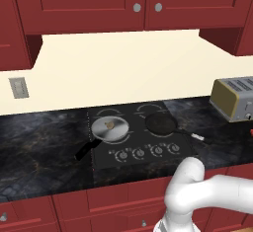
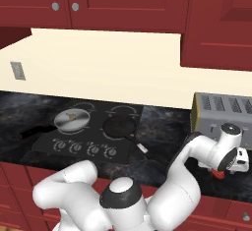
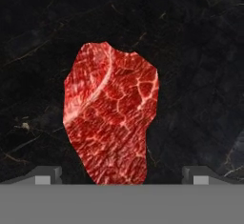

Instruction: Place both pans onto different burners. Then place the garlic and the steak on different pans.

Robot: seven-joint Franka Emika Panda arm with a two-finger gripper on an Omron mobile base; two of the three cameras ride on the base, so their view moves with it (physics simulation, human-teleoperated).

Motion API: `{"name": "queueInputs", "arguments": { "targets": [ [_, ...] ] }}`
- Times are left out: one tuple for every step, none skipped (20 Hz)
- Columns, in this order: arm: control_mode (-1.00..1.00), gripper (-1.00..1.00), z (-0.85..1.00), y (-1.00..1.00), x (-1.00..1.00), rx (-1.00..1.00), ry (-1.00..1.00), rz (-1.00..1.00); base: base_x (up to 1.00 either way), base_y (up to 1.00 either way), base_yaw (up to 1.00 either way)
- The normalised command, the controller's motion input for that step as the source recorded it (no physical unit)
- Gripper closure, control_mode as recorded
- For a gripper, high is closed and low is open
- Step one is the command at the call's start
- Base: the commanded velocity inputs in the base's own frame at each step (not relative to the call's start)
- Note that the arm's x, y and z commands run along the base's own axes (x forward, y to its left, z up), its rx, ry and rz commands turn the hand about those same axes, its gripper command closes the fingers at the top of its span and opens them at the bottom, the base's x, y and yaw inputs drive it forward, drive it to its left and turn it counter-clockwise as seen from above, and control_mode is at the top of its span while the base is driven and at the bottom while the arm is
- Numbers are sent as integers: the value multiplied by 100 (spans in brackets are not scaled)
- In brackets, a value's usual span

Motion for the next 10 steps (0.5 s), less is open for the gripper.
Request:
{"name": "queueInputs", "arguments": {
  "targets": [
    [-100, -100, -13, -1, 0, 0, 0, 0, 0, 0, 0],
    [-100, -100, -11, 0, 0, 0, 0, 0, 0, 0, 0],
    [-100, -100, -14, 0, 0, 0, 0, 0, 0, 0, 0],
    [-100, -100, -8, 0, 0, 0, 1, 0, 0, 0, 0],
    [-100, -100, -6, 0, 0, 0, 2, 0, 0, 0, 0],
    [-100, -100, -6, 0, 0, 0, 3, 0, 0, 0, 0],
    [-100, -100, -6, 0, 0, 0, 3, 0, 0, 0, 0],
    [-100, -100, -3, 0, 0, 0, 4, 0, 0, 0, 0],
    [-100, -100, -7, 0, 0, 0, 3, 0, 0, 0, 0],
    [-100, -100, -11, 1, 0, 0, 2, 0, 0, 0, 0]
  ]
}}
